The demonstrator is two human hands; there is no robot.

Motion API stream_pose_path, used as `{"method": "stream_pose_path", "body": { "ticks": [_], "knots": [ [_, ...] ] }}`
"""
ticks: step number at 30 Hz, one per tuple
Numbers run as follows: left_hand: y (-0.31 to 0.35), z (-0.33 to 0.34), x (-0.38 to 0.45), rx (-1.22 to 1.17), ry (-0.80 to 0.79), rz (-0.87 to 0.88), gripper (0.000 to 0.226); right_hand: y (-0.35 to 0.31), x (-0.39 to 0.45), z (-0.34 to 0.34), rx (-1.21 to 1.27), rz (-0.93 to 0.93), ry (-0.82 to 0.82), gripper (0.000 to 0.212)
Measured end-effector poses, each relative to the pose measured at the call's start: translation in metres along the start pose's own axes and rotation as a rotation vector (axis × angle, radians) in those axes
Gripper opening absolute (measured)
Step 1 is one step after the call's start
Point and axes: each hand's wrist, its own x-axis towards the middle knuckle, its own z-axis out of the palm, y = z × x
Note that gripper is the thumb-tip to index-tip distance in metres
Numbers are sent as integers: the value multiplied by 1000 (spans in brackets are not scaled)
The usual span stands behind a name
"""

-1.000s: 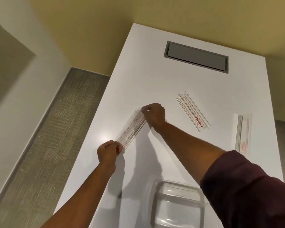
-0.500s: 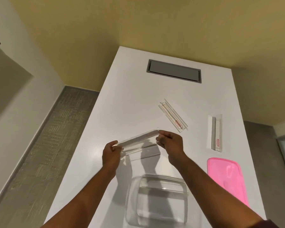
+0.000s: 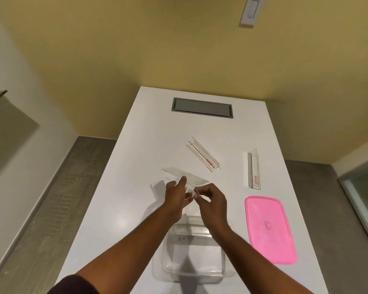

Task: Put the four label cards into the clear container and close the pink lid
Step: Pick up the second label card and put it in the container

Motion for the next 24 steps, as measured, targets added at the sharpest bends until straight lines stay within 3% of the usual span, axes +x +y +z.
{"method": "stream_pose_path", "body": {
  "ticks": [4, 10, 14, 18, 24],
  "knots": [
    [-6, 3, -14, -26, -75, -10, 37, 6, -22, -13, -15, -64, -100, 20],
    [-13, 5, -23, 45, -63, -22, 49, 17, -37, -29, -78, -114, -183, 24],
    [-11, -2, -22, 137, -44, 42, 47, 23, -34, -38, -102, -14, -145, 23],
    [-6, -18, -21, 343, -104, 171, 50, 22, -20, -50, -178, 9, -8, 32],
    [2, -40, -28, 836, -350, 303, 57, -9, 29, -68, -102, 88, 102, 44]
  ]
}}
